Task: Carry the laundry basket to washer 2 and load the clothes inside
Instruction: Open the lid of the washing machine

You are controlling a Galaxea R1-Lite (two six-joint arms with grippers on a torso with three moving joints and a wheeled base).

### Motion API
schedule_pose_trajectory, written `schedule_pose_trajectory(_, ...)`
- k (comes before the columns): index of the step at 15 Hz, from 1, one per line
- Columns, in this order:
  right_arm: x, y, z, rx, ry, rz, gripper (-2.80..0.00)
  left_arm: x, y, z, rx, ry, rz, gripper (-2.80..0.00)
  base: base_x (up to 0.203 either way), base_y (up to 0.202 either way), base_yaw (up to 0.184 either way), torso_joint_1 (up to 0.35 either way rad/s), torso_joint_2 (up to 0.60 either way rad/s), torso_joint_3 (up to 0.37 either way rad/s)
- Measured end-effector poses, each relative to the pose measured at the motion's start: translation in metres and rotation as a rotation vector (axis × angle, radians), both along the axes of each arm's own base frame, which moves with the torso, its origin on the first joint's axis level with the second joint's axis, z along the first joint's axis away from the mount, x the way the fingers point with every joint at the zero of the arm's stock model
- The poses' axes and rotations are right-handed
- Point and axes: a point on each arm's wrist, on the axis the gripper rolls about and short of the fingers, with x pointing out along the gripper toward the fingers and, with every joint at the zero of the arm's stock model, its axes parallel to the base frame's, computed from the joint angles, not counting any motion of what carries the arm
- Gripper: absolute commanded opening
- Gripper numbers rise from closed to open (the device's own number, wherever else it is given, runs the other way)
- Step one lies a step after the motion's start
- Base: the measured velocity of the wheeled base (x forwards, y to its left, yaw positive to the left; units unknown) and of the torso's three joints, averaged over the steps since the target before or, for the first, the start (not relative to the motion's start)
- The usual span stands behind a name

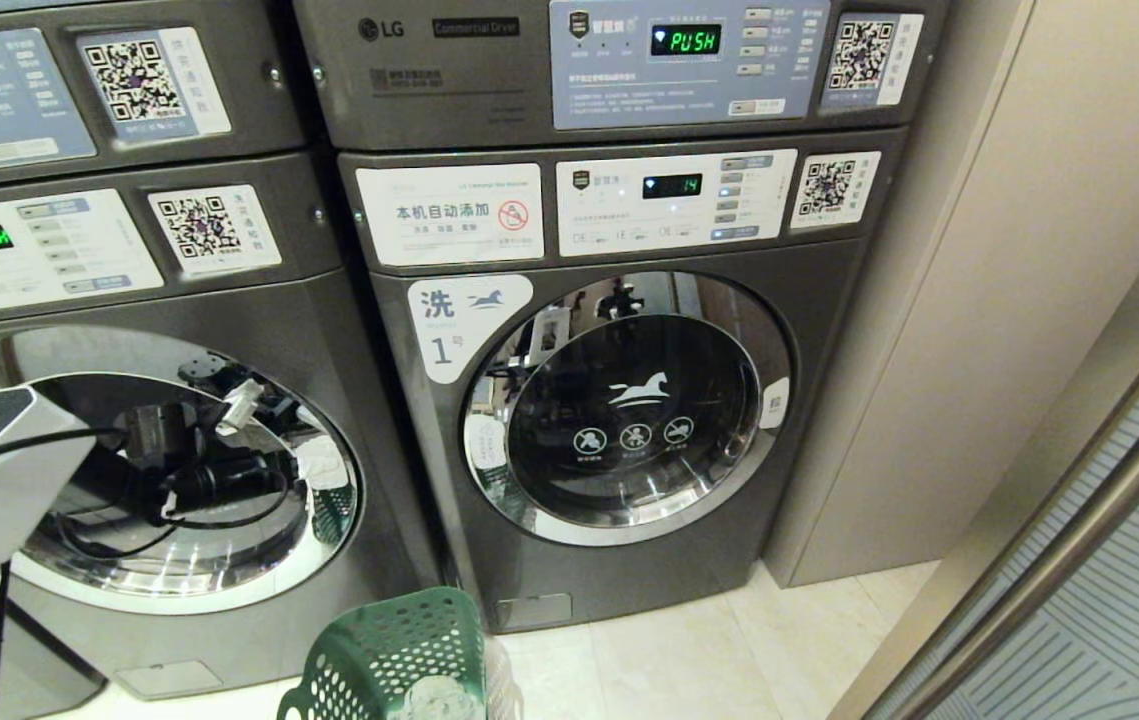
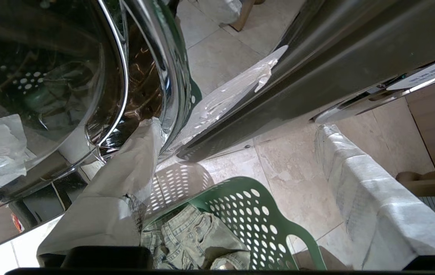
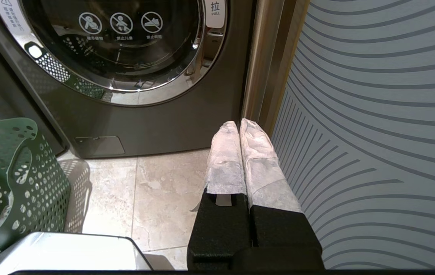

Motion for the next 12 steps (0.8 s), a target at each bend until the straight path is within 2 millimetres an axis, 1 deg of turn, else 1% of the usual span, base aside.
schedule_pose_trajectory(8, 0.0, 0.0, 0.0, 0.0, 0.0, 0.0, -2.8, 0.008, -0.016, -0.004, 0.013, -0.04, -0.034, 0.0, 0.0, 0.0, 0.0, 0.0, 0.0, 0.0)
schedule_pose_trajectory(12, 0.0, 0.0, 0.0, 0.0, 0.0, 0.0, -2.8, 0.004, -0.017, -0.009, 0.012, -0.042, -0.035, 0.0, 0.0, 0.0, 0.0, 0.0, 0.0, 0.0)
